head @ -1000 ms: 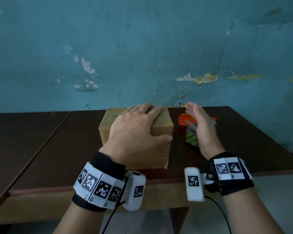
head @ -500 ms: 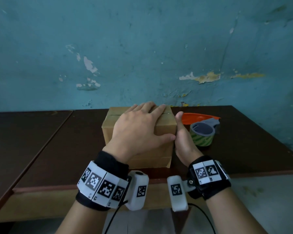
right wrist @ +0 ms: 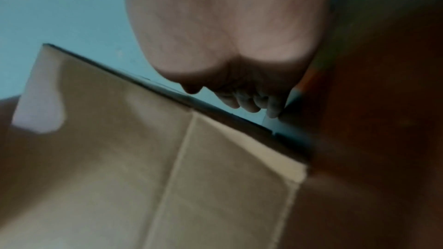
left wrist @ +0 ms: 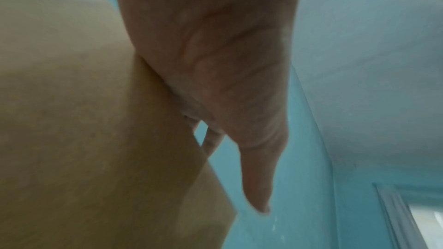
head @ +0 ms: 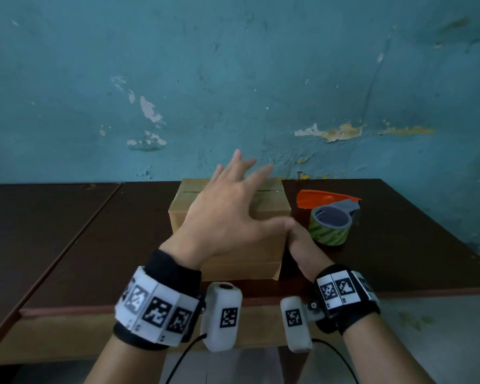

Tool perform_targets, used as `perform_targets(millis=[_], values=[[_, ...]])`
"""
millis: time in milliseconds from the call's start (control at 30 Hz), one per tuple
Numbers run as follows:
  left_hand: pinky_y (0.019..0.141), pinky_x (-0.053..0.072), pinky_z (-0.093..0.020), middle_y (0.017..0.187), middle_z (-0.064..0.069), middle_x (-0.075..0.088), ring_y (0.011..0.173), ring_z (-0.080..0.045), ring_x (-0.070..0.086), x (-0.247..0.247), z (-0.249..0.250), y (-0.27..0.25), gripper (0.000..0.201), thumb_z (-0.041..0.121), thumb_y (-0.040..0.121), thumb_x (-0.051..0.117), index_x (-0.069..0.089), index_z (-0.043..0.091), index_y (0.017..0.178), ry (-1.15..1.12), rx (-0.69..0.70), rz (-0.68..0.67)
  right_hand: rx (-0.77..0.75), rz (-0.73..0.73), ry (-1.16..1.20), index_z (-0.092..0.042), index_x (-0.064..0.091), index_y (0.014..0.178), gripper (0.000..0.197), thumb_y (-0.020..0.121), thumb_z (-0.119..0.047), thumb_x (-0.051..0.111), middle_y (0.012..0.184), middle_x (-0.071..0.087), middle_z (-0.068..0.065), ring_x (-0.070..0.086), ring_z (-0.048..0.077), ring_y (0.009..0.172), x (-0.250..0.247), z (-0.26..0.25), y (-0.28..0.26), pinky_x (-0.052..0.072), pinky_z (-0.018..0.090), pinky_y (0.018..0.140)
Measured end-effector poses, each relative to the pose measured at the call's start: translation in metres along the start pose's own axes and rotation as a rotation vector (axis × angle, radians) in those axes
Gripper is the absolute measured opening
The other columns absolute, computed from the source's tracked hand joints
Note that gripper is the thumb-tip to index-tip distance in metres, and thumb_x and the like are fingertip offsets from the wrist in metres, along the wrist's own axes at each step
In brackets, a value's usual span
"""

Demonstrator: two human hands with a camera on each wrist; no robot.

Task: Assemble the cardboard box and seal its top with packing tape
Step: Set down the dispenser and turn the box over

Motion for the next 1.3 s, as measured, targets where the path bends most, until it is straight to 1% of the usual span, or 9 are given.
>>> perform_targets(millis=[133,267,467,567,633,767,933,1100,1300], values=[[0.127,0.021,-0.046,0.16,0.003,0.045,0.157,-0.012,0.02,-0.048,-0.027,-0.012,0.073,0.07,0.088,0.058,0.055,0.026,0.145,-0.257,-0.106,0.38,-0.046,-0.022,0.033,-0.023,0.039,0.156,0.083,0.094,-0.077,0.026,0.158,0.044,-0.001,0.04,0.018,0.147,0.0,-0.016,-0.006,0.029,0.042,0.123],[0.101,0.045,-0.02,0.121,0.008,0.072,0.12,-0.004,0.062,-0.065,-0.086,-0.022,0.031,0.044,0.097,0.065,0.072,0.022,0.116,-0.61,-0.304,0.65,-0.122,0.04,0.131,-0.023,0.027,0.161,0.076,0.101,-0.068,0.016,0.165,0.032,0.0,0.03,0.017,0.152,-0.016,-0.026,-0.006,0.025,0.034,0.121],[0.118,0.036,-0.039,0.141,0.002,0.065,0.138,-0.016,0.053,-0.002,-0.135,-0.03,0.056,0.055,0.098,0.05,0.06,0.02,0.14,-1.274,-0.598,0.473,-0.22,0.06,0.288,-0.023,0.034,0.158,0.067,0.104,-0.059,0.017,0.162,0.039,-0.002,0.036,0.013,0.149,-0.015,-0.047,-0.012,0.025,0.041,0.124],[0.085,0.055,-0.038,0.123,-0.009,0.075,0.107,-0.023,0.074,0.023,-0.116,-0.041,0.053,0.053,0.103,0.044,0.068,0.014,0.129,-1.447,-0.65,0.384,-0.224,0.002,0.343,-0.027,0.043,0.153,0.065,0.101,-0.064,0.029,0.155,0.05,-0.001,0.05,0.014,0.14,0.003,-0.052,-0.014,0.04,0.042,0.116],[0.075,0.057,-0.036,0.104,-0.011,0.08,0.09,-0.024,0.078,0.036,-0.111,-0.047,0.055,0.057,0.103,0.043,0.077,0.014,0.11,-1.482,-0.674,0.345,-0.192,-0.011,0.352,-0.038,0.053,0.146,0.068,0.091,-0.076,0.042,0.154,0.051,-0.002,0.048,0.018,0.142,0.015,-0.051,-0.012,0.036,0.05,0.118],[0.096,0.054,-0.047,0.12,-0.018,0.076,0.113,-0.033,0.072,0.046,-0.122,-0.047,0.071,0.066,0.103,0.033,0.073,0.011,0.124,-1.538,-0.66,0.358,-0.212,0.004,0.394,-0.041,0.042,0.152,0.091,0.073,-0.085,0.057,0.164,0.034,-0.008,0.026,0.015,0.154,0.017,-0.045,-0.002,0.017,0.051,0.126],[0.082,0.056,-0.037,0.109,-0.009,0.08,0.1,-0.023,0.077,0.066,-0.129,-0.05,0.065,0.062,0.106,0.025,0.075,0.02,0.117,-1.462,-0.694,0.339,-0.161,-0.073,0.447,-0.03,0.033,0.158,0.118,0.061,-0.089,0.066,0.164,0.036,0.002,0.038,0.023,0.149,0.02,-0.032,0.004,0.029,0.054,0.122],[0.076,0.057,-0.039,0.09,-0.008,0.08,0.079,-0.019,0.078,0.077,-0.134,-0.053,0.054,0.046,0.111,0.034,0.077,0.018,0.098,-1.397,-0.733,0.304,-0.114,0.002,0.386,-0.024,0.037,0.157,0.102,0.076,-0.083,0.056,0.148,0.057,0.009,0.056,0.026,0.135,0.017,-0.033,-0.005,0.041,0.053,0.114],[0.082,0.058,-0.044,0.098,-0.007,0.078,0.093,-0.024,0.072,0.061,-0.16,-0.059,0.032,0.037,0.104,0.05,0.075,0.016,0.106,-0.834,-0.756,0.221,-0.085,0.024,0.051,-0.037,0.066,0.105,0.054,0.105,-0.058,0.016,0.082,0.073,-0.028,0.065,-0.018,0.076,-0.003,-0.034,-0.008,0.041,0.011,0.075]])
Point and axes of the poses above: each hand's wrist, its own y-axis towards the middle knuckle, its own x-axis out of the palm, z = x × y, the point moved 8 cm from there along y, towards the middle knuckle
